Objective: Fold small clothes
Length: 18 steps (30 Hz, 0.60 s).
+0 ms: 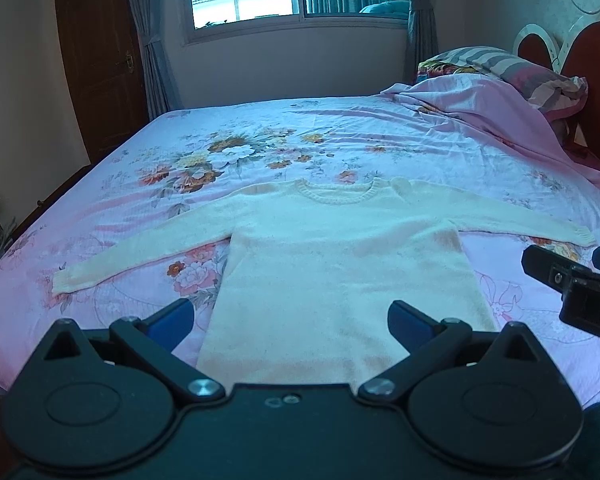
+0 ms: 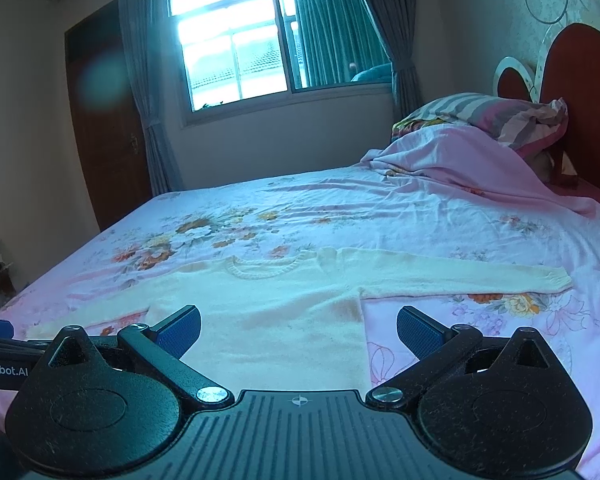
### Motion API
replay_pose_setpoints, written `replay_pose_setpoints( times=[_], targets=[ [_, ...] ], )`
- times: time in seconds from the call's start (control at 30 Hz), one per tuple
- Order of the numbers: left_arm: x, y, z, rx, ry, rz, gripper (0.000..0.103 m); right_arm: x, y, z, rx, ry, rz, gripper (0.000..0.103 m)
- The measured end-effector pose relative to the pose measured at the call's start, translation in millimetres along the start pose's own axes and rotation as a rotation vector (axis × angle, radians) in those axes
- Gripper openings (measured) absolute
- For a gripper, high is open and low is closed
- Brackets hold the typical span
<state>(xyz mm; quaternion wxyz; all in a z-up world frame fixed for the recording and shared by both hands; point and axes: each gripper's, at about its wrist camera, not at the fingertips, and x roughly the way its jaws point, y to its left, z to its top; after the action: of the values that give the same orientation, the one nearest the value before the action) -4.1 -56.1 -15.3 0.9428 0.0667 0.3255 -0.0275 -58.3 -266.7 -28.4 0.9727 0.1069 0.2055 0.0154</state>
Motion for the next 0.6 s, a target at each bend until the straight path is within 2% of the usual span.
replay_pose_setpoints(
  times=[0.43,0.6],
  targets=[
    [6.7,0.3,-3.3,-0.010,0.011,-0.002,0.102,5.3,-0.8,-0.6,-0.003,0.008,-0.006,0.103],
    [21.6,15.5,-4.4,-0.062,0.040,-0.013,0.102,10.3,0.5,-3.9,-0.015,0.012,-0.015,0.103]
  ],
)
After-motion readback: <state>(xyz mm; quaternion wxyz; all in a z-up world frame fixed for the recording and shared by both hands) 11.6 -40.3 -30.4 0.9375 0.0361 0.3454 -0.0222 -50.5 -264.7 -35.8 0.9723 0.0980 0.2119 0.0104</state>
